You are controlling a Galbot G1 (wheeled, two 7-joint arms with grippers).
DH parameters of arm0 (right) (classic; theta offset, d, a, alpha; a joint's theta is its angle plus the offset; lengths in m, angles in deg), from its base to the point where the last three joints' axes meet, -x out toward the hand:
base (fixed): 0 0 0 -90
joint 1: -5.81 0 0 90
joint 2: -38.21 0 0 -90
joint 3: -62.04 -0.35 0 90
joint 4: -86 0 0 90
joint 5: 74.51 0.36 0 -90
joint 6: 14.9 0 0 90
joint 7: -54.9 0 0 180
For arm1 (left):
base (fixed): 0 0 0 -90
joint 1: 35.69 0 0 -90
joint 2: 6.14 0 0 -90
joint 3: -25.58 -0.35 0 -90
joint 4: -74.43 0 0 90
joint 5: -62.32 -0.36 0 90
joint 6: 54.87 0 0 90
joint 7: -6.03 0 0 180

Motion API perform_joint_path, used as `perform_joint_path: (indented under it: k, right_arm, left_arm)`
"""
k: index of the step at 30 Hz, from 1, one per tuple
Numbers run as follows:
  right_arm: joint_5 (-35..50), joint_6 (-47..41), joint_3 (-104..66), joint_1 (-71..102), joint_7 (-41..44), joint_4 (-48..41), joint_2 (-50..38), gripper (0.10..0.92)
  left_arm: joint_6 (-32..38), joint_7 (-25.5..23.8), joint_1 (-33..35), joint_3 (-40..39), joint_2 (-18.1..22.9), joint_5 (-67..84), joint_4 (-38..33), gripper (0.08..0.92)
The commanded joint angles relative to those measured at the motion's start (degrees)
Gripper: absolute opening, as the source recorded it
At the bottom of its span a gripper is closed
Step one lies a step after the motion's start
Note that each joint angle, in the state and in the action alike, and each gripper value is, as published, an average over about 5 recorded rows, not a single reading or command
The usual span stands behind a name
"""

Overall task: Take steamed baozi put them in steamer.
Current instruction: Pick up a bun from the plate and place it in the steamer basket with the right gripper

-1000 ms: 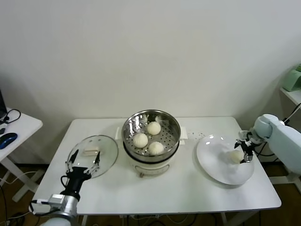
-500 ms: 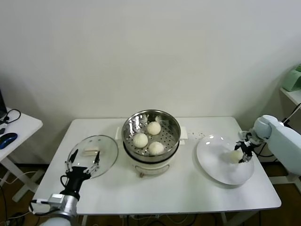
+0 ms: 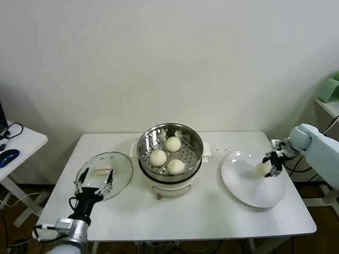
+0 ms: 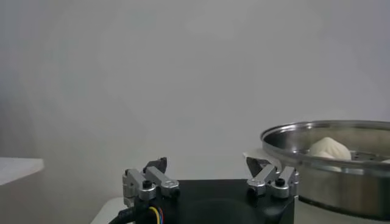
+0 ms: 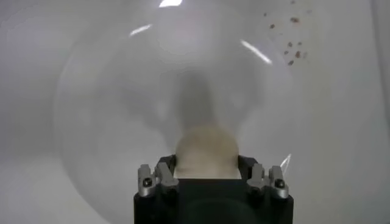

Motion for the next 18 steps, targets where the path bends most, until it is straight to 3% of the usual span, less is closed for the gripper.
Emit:
perform_joint_path:
  k: [1, 11, 18]
  right_arm:
    - [25.49, -6.96, 22.09, -21.64, -0.61, 5.64, 0.64, 0.67]
    - [46.91, -9.29, 43.74, -43.69, -0.41, 3.91, 14.18, 0.67]
    - [54.06, -10.21, 50.74, -47.38, -0.7, 5.52, 21.88, 0.67]
  left_arm:
    - [0.1, -0.09, -0.1, -0.15, 0.22, 0.05, -0.47, 0.823]
    - [0.0, -0.19, -0.45, -0.45, 0.37, 0.12, -1.95, 0.823]
    - [-0.37, -0.13, -0.79, -0.99, 0.66, -0.14, -2.97, 0.823]
